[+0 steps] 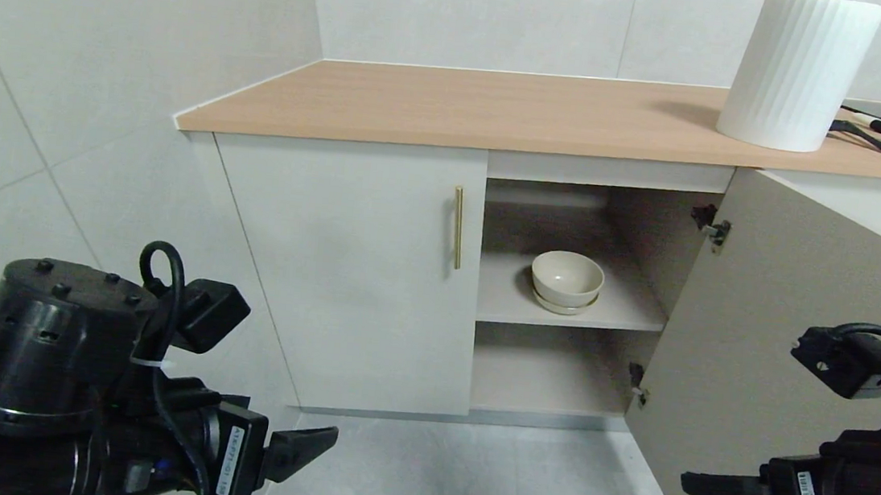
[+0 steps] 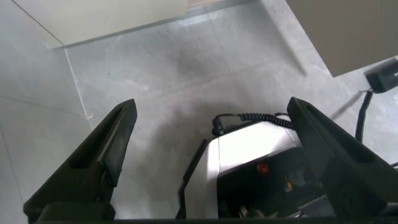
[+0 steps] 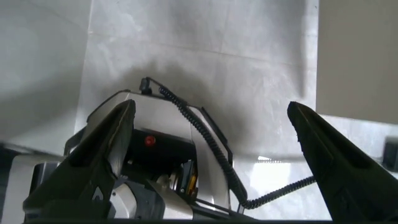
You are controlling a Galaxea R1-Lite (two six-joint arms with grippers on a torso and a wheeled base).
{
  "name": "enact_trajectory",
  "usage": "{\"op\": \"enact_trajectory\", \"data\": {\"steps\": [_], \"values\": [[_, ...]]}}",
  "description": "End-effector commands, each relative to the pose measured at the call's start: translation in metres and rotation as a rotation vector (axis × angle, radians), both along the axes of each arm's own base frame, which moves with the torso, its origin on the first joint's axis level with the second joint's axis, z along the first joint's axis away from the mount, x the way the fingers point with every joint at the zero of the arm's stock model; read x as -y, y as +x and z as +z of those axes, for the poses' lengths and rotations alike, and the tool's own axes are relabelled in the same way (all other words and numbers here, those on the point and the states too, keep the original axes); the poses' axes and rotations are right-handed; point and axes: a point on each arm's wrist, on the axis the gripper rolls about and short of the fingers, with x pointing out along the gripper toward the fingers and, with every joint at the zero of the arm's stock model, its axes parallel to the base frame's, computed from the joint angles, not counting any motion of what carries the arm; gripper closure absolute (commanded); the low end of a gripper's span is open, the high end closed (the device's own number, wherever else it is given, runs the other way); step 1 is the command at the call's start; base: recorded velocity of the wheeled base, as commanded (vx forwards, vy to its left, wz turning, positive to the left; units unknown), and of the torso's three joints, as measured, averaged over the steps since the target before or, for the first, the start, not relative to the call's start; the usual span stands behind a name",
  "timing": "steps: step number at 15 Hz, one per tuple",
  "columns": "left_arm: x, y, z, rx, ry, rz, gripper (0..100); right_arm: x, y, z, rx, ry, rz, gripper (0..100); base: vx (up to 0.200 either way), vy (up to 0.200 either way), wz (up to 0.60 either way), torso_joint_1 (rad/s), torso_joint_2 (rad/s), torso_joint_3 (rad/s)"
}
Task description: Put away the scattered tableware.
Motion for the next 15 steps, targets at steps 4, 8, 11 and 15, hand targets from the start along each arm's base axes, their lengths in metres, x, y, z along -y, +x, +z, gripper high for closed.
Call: {"op": "enact_trajectory", "data": {"steps": [4, 8, 11, 15], "values": [[0.000, 0.000, -0.003, -0.008, 0.007, -0.003, 0, 0.000, -0.004, -0.005, -0.020, -0.030, 0.026, 0, 0.000, -0.200, 0.00, 0.002, 0.00, 0.005], [0.000, 0.000, -0.002, -0.007, 0.006, -0.004, 0, 0.010, -0.018, -0.005, -0.075, -0.129, 0.083, 0, 0.000, -0.200, 0.00, 0.002, 0.00, 0.004], [0.000, 0.000, -0.002, -0.006, 0.006, -0.003, 0, 0.014, -0.023, -0.003, -0.094, -0.155, 0.088, 0, 0.000, -0.200, 0.00, 0.001, 0.00, 0.001], [0.000, 0.000, -0.002, -0.007, 0.001, -0.001, 0, 0.027, -0.039, 0.011, -0.104, -0.191, 0.111, 0, 0.000, -0.050, 0.00, -0.001, 0.00, -0.001]]}}
